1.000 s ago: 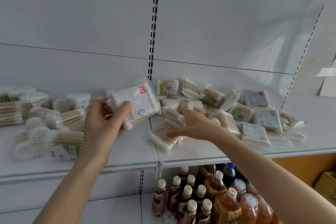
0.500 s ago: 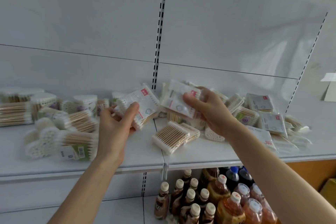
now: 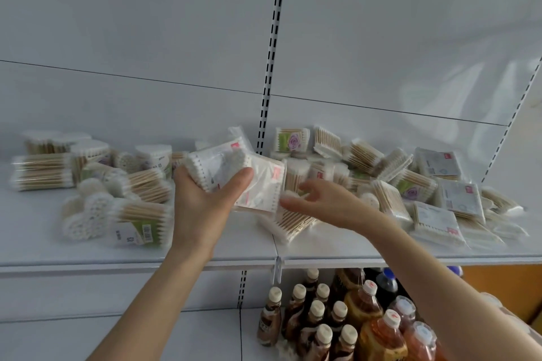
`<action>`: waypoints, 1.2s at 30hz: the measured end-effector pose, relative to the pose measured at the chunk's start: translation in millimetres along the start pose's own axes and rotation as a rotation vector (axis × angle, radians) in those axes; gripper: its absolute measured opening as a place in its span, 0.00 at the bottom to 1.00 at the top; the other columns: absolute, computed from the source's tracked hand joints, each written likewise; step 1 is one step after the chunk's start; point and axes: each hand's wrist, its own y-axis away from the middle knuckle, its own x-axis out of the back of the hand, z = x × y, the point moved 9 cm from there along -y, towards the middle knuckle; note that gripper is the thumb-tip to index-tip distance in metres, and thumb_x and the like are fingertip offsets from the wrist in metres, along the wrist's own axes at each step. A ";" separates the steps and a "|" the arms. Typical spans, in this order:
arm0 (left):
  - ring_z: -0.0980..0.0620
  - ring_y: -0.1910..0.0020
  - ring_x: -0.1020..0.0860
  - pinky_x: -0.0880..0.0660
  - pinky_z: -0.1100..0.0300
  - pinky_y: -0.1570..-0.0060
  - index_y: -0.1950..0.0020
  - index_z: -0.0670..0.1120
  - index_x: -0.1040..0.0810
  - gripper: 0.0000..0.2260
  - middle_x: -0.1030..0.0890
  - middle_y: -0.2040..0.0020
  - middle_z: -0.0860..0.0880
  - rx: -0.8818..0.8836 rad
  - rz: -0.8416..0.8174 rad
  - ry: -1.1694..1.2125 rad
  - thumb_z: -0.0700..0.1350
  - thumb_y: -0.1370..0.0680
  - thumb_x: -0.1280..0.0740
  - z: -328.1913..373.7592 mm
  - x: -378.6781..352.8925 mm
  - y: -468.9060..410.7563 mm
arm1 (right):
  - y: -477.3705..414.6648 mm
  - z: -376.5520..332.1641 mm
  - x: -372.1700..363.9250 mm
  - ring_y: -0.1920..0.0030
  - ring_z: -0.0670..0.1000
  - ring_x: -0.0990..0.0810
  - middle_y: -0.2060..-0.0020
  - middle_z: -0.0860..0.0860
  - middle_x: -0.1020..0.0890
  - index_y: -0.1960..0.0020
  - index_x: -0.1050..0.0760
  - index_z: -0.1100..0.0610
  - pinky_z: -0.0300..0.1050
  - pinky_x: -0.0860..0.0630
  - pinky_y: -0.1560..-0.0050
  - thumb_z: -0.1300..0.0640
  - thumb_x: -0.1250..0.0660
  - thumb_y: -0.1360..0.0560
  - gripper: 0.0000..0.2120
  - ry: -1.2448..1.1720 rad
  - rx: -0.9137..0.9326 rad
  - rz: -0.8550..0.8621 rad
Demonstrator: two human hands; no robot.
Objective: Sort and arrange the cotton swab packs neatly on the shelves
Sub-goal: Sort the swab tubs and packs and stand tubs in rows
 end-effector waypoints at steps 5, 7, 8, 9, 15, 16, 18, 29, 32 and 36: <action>0.55 0.54 0.18 0.23 0.62 0.59 0.40 0.39 0.28 0.31 0.18 0.50 0.47 -0.054 0.049 -0.010 0.48 0.38 0.21 12.8 8.8 6.3 | 2.2 5.5 -5.2 0.48 0.50 0.22 0.46 0.48 0.23 0.35 0.35 0.52 0.48 0.23 0.47 0.41 0.27 0.34 0.33 0.079 -0.014 0.047; 0.52 0.51 0.18 0.22 0.59 0.56 0.40 0.38 0.27 0.36 0.18 0.49 0.45 -0.058 0.074 -0.009 0.55 0.42 0.23 18.1 16.4 9.8 | -0.4 2.5 -1.0 0.52 0.47 0.23 0.50 0.47 0.24 0.35 0.35 0.53 0.40 0.22 0.55 0.48 0.25 0.34 0.32 -0.031 0.024 0.096; 0.51 0.51 0.18 0.21 0.57 0.54 0.39 0.37 0.27 0.37 0.18 0.48 0.45 -0.057 0.088 0.003 0.55 0.42 0.24 20.9 21.9 12.0 | -2.2 1.9 2.9 0.54 0.45 0.24 0.52 0.46 0.25 0.35 0.35 0.54 0.37 0.23 0.57 0.52 0.25 0.33 0.30 -0.106 0.040 0.135; 0.51 0.50 0.18 0.21 0.54 0.53 0.39 0.37 0.27 0.37 0.18 0.47 0.44 -0.058 0.099 0.017 0.55 0.42 0.24 23.4 28.5 14.5 | -2.7 0.9 8.8 0.56 0.44 0.24 0.54 0.45 0.26 0.35 0.35 0.55 0.37 0.23 0.57 0.56 0.26 0.32 0.29 -0.196 0.058 0.185; 0.54 0.52 0.18 0.21 0.59 0.57 0.48 0.49 0.20 0.20 0.16 0.55 0.54 -0.142 0.175 0.020 0.50 0.39 0.26 58.3 88.7 33.5 | -12.9 -30.7 16.4 0.55 0.47 0.21 0.53 0.48 0.23 0.38 0.31 0.55 0.39 0.21 0.56 0.61 0.27 0.31 0.24 -0.627 0.200 0.281; 0.55 0.53 0.18 0.21 0.59 0.56 0.52 0.51 0.19 0.16 0.16 0.56 0.55 -0.154 0.193 0.002 0.50 0.39 0.26 65.6 101.1 38.6 | -14.5 -44.8 13.3 0.56 0.46 0.21 0.53 0.49 0.22 0.38 0.30 0.56 0.35 0.21 0.60 0.61 0.27 0.31 0.24 -0.661 0.240 0.270; 0.56 0.53 0.18 0.21 0.58 0.53 0.56 0.54 0.17 0.13 0.16 0.57 0.55 -0.171 0.239 -0.033 0.51 0.39 0.27 77.3 129.3 49.4 | -17.9 -76.2 4.4 0.55 0.47 0.20 0.50 0.53 0.21 0.38 0.30 0.57 0.36 0.22 0.60 0.61 0.27 0.32 0.24 -0.720 0.309 0.235; 0.57 0.65 0.18 0.24 0.53 0.57 0.55 0.51 0.22 0.05 0.17 0.65 0.55 0.054 0.516 -0.080 0.43 0.29 0.28 104.1 317.5 99.4 | 57.1 -320.8 -106.6 0.52 0.33 0.26 0.52 0.38 0.24 0.48 0.31 0.47 0.25 0.33 0.52 0.62 0.32 0.30 0.16 -0.552 0.848 0.215; 0.56 0.65 0.19 0.23 0.52 0.56 0.56 0.50 0.22 0.02 0.17 0.66 0.54 0.097 0.564 -0.056 0.44 0.27 0.31 115.0 370.2 111.9 | 85.9 -367.9 -165.9 0.42 0.39 0.26 0.44 0.44 0.25 0.46 0.30 0.47 0.28 0.33 0.42 0.56 0.33 0.30 0.14 -0.480 0.977 0.088; 0.54 0.66 0.20 0.23 0.54 0.58 0.58 0.49 0.22 0.02 0.18 0.68 0.53 0.146 0.571 -0.053 0.44 0.27 0.31 121.5 419.2 124.1 | 109.2 -401.7 -207.2 0.37 0.45 0.27 0.42 0.47 0.25 0.46 0.24 0.57 0.33 0.33 0.38 0.52 0.36 0.27 0.12 -0.524 1.023 0.033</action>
